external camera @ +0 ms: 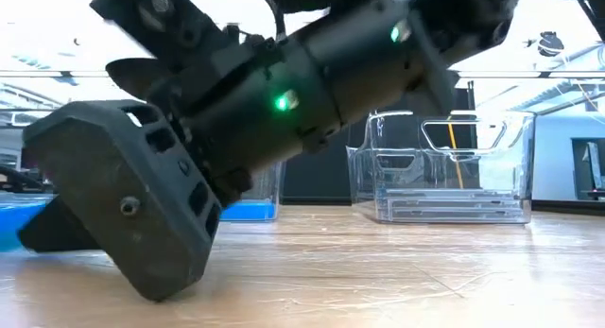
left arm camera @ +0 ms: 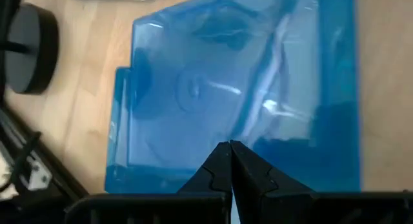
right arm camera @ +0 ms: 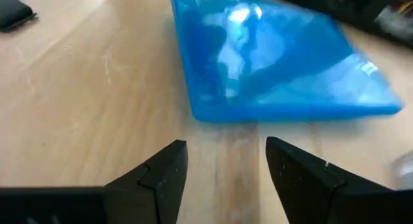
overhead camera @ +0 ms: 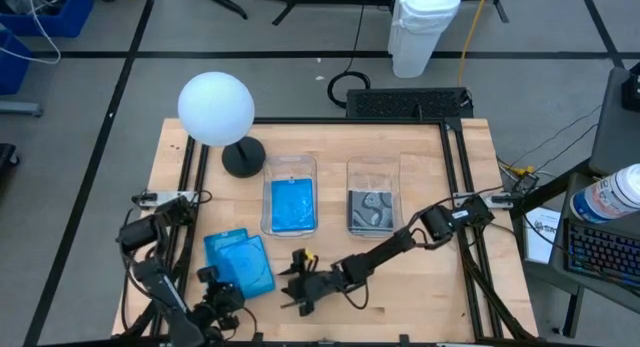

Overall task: Pick & place jewel cases by type
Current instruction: Put the blue CD case into the left transparent bin

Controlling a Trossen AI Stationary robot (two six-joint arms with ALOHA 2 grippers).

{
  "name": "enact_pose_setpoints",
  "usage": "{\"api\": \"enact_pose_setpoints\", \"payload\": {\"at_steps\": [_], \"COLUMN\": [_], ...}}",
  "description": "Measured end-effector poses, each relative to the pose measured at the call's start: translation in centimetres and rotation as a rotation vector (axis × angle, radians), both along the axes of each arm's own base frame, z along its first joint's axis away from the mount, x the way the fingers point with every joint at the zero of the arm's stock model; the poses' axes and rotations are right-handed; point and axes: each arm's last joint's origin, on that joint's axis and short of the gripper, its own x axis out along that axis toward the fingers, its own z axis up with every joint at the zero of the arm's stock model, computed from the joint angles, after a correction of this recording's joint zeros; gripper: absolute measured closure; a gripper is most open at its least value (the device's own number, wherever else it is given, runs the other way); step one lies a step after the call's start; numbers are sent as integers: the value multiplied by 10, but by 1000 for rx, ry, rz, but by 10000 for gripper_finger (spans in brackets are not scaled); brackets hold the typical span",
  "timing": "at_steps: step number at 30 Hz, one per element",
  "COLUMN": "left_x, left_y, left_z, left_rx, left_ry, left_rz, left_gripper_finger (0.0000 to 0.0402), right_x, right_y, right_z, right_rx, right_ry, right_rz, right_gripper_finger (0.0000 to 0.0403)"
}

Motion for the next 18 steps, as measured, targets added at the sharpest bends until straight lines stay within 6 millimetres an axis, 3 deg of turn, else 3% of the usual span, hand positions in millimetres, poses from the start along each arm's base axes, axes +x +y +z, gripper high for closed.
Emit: {"api": "enact_pose_setpoints", "payload": {"at_steps": [4,9,15,18], "left_x": [-11,-20,-35,-33], "left_y": [-5,-5,6,19], "left_z": [12,24,38,42], "left_rx": [-53,-45,-49,-56], "left_ry": [-38,-134,-153,-145], "left_rz": [-25,-53,122,201], "left_gripper_finger": [391,384,394,396], "right_x": [4,4,-1,-2], "right_y": [-5,-5,-5,-5], "right_z": [0,6,26,31], "right_rx": [162,178,172,170], "right_ry": [12,27,60,69], "right_rz": [42,77,86,87], "right_gripper_finger": [212,227,255,270]}}
